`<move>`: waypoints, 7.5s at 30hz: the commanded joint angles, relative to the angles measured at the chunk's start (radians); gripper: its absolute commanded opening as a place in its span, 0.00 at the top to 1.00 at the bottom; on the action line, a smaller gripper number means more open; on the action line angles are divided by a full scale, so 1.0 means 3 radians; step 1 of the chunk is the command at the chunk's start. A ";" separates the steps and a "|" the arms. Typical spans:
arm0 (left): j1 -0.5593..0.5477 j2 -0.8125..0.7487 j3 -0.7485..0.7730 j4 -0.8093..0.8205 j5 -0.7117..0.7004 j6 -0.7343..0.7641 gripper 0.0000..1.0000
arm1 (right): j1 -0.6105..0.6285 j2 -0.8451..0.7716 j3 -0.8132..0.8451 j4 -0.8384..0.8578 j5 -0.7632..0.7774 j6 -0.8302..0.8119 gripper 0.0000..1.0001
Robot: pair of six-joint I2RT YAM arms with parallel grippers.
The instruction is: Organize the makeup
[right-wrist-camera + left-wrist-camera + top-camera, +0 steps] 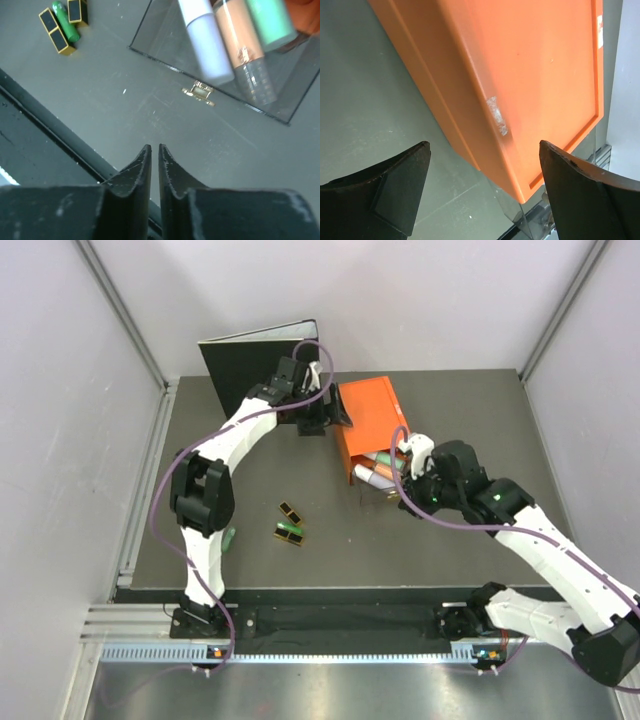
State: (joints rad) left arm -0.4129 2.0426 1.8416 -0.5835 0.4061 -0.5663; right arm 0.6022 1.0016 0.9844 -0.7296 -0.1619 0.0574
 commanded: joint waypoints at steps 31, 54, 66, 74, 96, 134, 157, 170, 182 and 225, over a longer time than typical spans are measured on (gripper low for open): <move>-0.0106 0.0166 0.0360 -0.0095 -0.0004 0.0026 0.06 | 0.0013 0.1406 0.0339 0.1046 0.1148 -0.0069 1.00; -0.0106 0.0263 0.0483 -0.0187 -0.0034 0.0016 0.04 | 0.0013 0.1893 0.0729 0.1220 0.0775 -0.0457 1.00; -0.0106 0.0360 0.0544 -0.0182 0.0047 0.0032 0.04 | -0.0028 0.1442 0.0068 0.1537 0.0617 -0.0340 0.56; -0.0106 0.0365 0.0539 -0.0187 0.0109 0.0057 0.04 | -0.0033 0.1596 -0.0187 0.2068 0.0774 -0.0278 0.39; -0.0106 0.0421 0.0688 -0.0320 0.0114 0.0164 0.04 | -0.0356 0.2296 -0.0080 0.3020 0.0315 0.0335 0.37; -0.0106 0.0442 0.0672 -0.0371 0.0078 0.0052 0.04 | -0.0258 0.1928 -0.0433 0.2739 0.0289 0.0315 0.90; -0.0106 0.0355 0.0483 -0.0254 0.0006 0.0037 0.04 | -0.0131 0.1974 -0.0531 0.3020 0.0350 0.0315 0.58; -0.0101 0.0365 0.0463 -0.0177 0.0068 0.0072 0.04 | 0.0084 0.2342 -0.0035 0.2943 0.1214 0.0310 0.34; -0.0101 0.0365 0.0422 -0.0147 0.0114 0.0078 0.04 | 0.0094 0.2547 0.0093 0.3025 0.1429 0.0335 0.38; -0.0101 0.0401 0.0279 0.0068 0.0150 0.0047 0.04 | 0.0166 0.2608 -0.0106 0.3572 0.1317 0.0335 0.47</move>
State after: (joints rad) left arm -0.4381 2.1693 1.9514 -0.6319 0.4446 -0.5671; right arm 0.6350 1.7679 0.9119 0.2695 0.2161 0.1436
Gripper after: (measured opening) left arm 0.964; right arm 0.527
